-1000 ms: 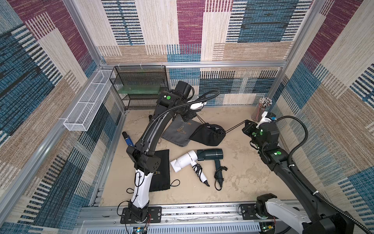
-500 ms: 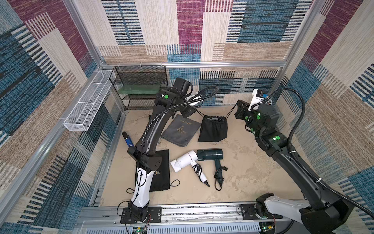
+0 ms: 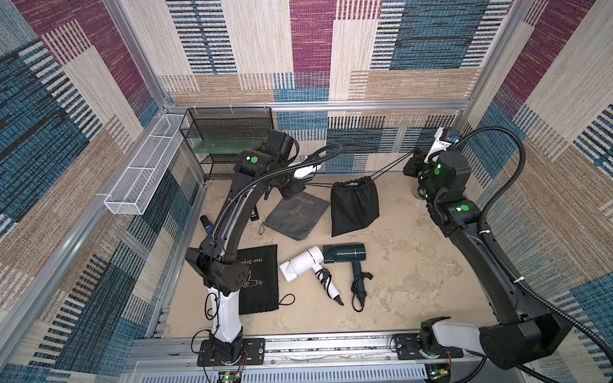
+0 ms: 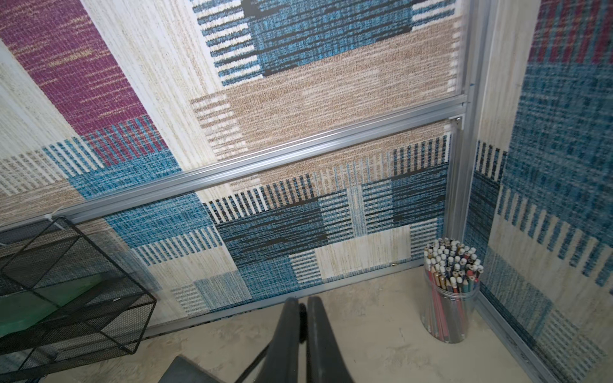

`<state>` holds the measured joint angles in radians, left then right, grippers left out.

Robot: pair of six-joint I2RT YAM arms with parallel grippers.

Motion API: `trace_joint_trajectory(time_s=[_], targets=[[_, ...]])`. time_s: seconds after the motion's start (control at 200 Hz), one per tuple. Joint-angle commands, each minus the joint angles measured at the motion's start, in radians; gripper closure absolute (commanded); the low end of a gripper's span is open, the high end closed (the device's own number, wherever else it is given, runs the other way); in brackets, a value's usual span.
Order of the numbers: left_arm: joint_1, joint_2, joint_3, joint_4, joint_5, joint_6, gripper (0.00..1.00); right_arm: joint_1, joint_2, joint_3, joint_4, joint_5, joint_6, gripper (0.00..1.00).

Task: Pack away hair dryers
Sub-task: Pull the drawstrings on both sides of the drawstring bag.

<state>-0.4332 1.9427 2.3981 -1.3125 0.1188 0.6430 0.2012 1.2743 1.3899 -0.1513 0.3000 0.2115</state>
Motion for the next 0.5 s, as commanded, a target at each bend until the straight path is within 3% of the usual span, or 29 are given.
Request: trace_joint_trajectory(time_s=[0.0, 0.496], targets=[[0.034, -0.019, -0.028, -0.003, 0.019, 0.003, 1.00, -0.022, -0.017, 0.013, 0.040, 0.079, -0.022, 1.00], [0.107, -0.054, -0.197, 0.003, 0.036, 0.034, 1.00, -0.160, -0.064, -0.003, 0.035, 0.090, -0.006, 1.00]])
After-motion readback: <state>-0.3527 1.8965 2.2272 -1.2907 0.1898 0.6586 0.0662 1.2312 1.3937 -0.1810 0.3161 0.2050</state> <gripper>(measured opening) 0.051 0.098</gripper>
